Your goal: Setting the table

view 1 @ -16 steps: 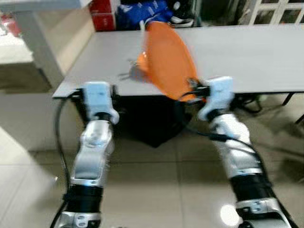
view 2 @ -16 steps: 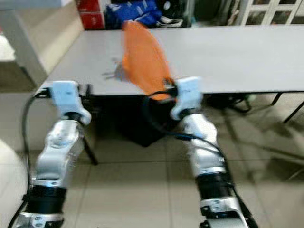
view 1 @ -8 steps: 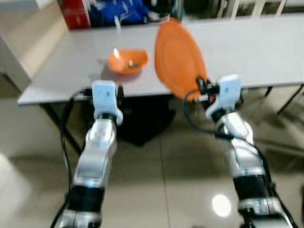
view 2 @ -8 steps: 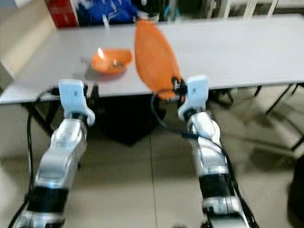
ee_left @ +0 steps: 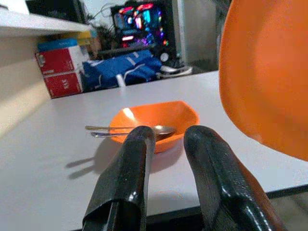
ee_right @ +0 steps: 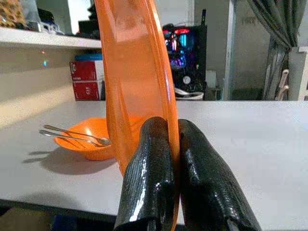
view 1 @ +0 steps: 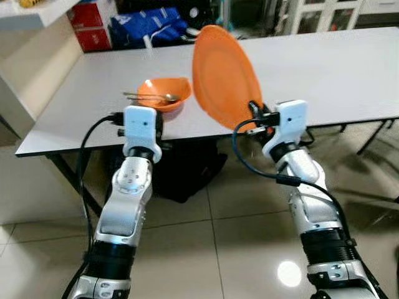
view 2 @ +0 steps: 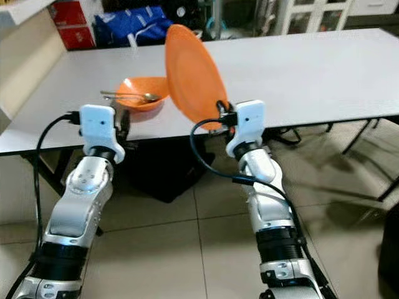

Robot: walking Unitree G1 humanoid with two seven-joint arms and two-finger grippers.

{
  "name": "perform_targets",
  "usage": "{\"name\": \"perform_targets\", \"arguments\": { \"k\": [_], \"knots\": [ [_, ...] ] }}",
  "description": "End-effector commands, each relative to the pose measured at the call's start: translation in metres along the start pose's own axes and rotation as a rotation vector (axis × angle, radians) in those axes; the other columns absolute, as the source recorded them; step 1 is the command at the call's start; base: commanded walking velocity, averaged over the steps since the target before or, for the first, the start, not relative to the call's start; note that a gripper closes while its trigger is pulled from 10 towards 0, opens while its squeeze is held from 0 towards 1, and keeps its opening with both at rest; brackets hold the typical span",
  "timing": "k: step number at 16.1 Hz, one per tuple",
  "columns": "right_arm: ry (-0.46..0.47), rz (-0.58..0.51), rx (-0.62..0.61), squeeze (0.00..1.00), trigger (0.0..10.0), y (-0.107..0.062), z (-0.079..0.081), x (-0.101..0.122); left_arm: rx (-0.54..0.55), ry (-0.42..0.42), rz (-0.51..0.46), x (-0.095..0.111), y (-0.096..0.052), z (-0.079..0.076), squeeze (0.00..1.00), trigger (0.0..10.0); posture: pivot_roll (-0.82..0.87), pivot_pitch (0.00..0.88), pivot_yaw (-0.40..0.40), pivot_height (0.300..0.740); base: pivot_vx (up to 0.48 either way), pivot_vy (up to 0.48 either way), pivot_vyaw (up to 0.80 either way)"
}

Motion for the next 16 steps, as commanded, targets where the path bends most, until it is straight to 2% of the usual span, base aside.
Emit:
{"name": "perform_targets", "arguments": {
  "k": [1, 9, 11, 12, 16],
  "knots": [
    [-0.01, -0.07, 0.029, 0.0, 0.0, 0.006, 0.008, 0.016, -0.003, 0.022, -0.005, 0.001, 0.002, 0.003, 0.0, 10.0, -0.14, 0.0, 0.093, 0.74, 0.454, 0.0, 0.0],
    [-0.005, -0.066, 0.031, 0.0, 0.0, 0.005, 0.01, 0.013, -0.006, 0.028, 0.005, 0.0, 0.003, 0.004, 0.0, 10.0, -0.14, 0.0, 0.098, 0.74, 0.443, 0.0, 0.0],
    [-0.007, -0.058, 0.017, 0.0, 0.0, 0.006, 0.009, 0.013, 0.0, 0.012, 0.015, -0.001, 0.003, 0.004, 0.0, 10.0, -0.14, 0.0, 0.098, 0.74, 0.186, 0.0, 0.0],
    [-0.014, -0.048, 0.013, 0.0, 10.0, 0.007, 0.008, 0.012, -0.001, 0.01, 0.014, -0.001, 0.002, 0.004, 0.0, 10.0, -0.14, 0.0, 0.097, 0.74, 0.0, 0.0, 0.0],
    [-0.036, -0.107, 0.116, 0.0, 10.0, 0.014, 0.022, 0.033, 0.001, 0.007, 0.004, 0.0, 0.002, 0.005, 0.0, 10.0, -0.14, 0.0, 0.095, 0.74, 0.0, 0.0, 0.0]
  ]
}}
Point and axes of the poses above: a point about 5 cm out from each wrist's last joint towards the gripper, its own y axis pointing out of the wrist towards the gripper, its own x axis along the axis of the wrist's last joint, z = x × y, the point moved 2 cm from there along y, pointing out of the wrist towards the gripper, and after that the axes turned 6 degrees about y, right-handed, at the moved point
